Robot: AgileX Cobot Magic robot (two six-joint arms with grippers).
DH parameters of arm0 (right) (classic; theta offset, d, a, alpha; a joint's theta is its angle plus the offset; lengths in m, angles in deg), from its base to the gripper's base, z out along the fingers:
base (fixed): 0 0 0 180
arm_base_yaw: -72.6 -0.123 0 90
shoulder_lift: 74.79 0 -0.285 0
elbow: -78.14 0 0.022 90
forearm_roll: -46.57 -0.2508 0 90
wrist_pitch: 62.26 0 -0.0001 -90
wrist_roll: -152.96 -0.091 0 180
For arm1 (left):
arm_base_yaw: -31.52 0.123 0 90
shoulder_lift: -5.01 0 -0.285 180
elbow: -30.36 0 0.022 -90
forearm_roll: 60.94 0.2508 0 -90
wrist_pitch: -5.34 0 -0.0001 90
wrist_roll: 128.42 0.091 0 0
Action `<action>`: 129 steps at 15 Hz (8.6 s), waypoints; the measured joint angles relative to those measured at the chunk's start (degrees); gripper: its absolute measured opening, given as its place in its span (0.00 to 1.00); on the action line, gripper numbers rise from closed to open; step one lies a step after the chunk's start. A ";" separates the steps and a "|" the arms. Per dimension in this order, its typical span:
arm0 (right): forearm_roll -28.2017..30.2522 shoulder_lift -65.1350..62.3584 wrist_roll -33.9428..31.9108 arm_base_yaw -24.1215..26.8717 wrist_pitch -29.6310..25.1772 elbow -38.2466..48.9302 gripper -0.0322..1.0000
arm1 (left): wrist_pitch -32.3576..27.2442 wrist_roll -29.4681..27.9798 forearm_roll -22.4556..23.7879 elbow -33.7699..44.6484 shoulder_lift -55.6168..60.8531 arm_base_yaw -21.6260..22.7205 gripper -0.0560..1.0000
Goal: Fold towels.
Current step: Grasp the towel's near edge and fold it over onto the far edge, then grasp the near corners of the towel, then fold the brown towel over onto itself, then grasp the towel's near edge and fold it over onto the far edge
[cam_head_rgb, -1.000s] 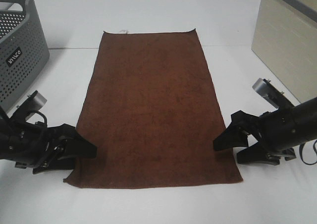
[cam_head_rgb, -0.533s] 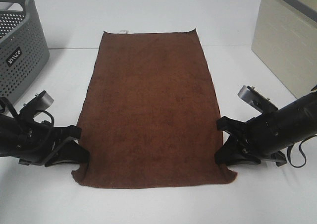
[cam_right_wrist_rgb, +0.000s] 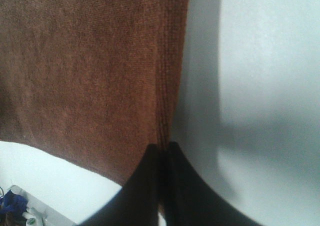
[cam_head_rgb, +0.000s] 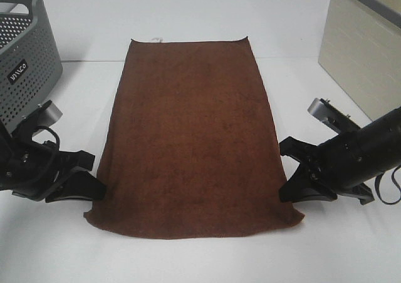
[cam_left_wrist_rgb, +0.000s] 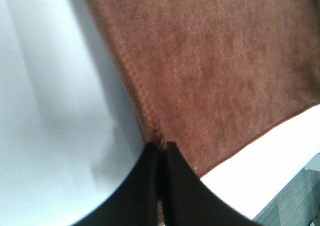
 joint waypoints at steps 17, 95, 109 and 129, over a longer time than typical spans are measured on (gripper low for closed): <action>7.68 -24.75 -8.94 0.00 -6.42 20.11 0.03 | -1.66 -16.10 10.08 23.09 29.51 0.00 0.05; 26.59 29.45 -29.39 -0.63 -17.59 -54.66 0.59 | -0.29 -55.18 45.32 -47.04 -23.89 -3.21 0.55; 29.97 13.92 -30.71 -0.69 -14.50 -30.19 0.03 | -3.04 -56.55 52.08 -26.70 -8.82 -3.32 0.08; 29.11 22.12 -27.90 -0.74 -18.91 -53.69 0.03 | -5.50 -61.48 53.34 -48.41 -15.70 -1.03 0.07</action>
